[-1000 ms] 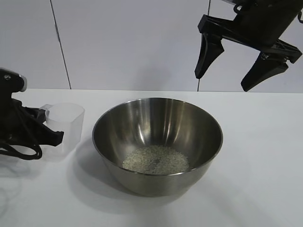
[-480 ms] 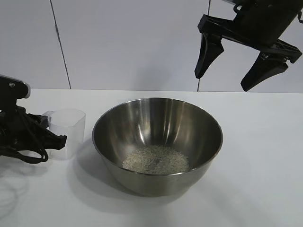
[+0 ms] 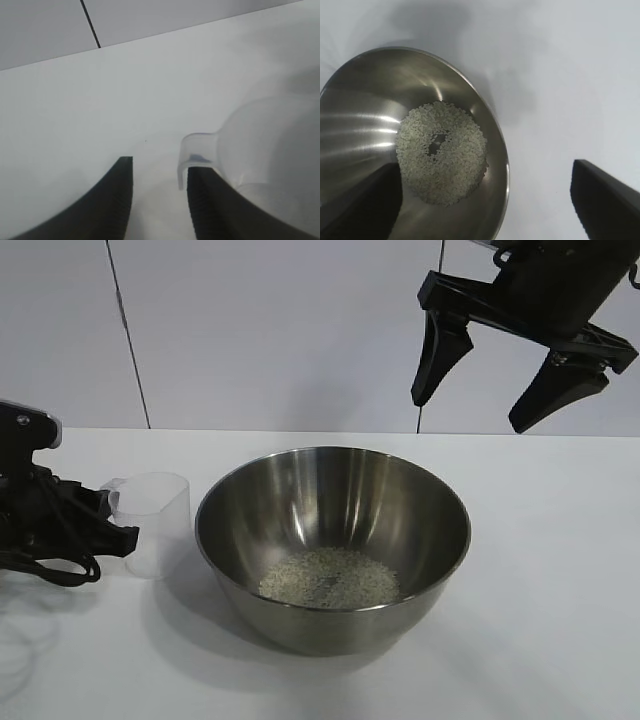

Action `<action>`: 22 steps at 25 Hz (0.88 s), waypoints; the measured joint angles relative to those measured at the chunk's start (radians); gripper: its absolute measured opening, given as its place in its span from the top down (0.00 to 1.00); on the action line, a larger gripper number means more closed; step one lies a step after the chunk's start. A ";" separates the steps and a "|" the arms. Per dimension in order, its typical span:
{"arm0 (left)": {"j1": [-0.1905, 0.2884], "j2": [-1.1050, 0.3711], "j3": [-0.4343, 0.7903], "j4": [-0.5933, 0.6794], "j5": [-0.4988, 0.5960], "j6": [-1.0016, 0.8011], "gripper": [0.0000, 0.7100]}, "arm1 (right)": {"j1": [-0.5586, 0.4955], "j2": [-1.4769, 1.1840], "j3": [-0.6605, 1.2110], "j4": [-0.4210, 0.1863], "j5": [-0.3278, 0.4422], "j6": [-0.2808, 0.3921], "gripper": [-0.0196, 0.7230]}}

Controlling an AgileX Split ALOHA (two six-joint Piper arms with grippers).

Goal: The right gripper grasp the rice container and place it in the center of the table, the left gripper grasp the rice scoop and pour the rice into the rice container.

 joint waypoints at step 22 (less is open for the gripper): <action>0.000 -0.287 0.171 -0.020 0.013 -0.069 0.20 | 0.000 0.000 0.000 0.002 -0.001 0.000 0.12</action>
